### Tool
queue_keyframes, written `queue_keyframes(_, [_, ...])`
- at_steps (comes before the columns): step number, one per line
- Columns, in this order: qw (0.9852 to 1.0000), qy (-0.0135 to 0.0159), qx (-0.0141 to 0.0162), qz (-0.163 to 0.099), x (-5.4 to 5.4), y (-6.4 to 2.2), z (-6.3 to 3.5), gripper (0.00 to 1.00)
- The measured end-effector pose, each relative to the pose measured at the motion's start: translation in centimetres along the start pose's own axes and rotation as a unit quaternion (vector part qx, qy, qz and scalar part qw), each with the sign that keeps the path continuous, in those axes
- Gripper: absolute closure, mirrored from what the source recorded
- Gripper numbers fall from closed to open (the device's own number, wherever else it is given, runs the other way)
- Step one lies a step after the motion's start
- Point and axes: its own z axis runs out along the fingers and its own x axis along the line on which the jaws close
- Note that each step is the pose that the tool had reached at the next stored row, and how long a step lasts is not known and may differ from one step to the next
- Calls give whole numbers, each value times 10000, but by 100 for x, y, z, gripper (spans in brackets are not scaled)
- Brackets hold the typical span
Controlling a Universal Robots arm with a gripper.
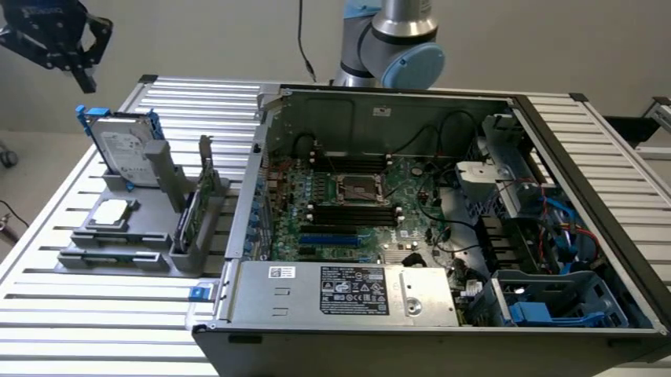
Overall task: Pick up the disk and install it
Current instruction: 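Pick up the disk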
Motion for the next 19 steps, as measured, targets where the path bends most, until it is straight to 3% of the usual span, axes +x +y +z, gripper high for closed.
queue_keyframes(5, [9990,21,-7,-452,0,0,11,89])
queue_keyframes(10, [9959,41,-14,-908,0,-1,23,89])
queue_keyframes(15, [9907,62,-21,-1360,1,-1,34,89])
queue_keyframes(19, [9851,78,-26,-1720,1,-2,43,89])
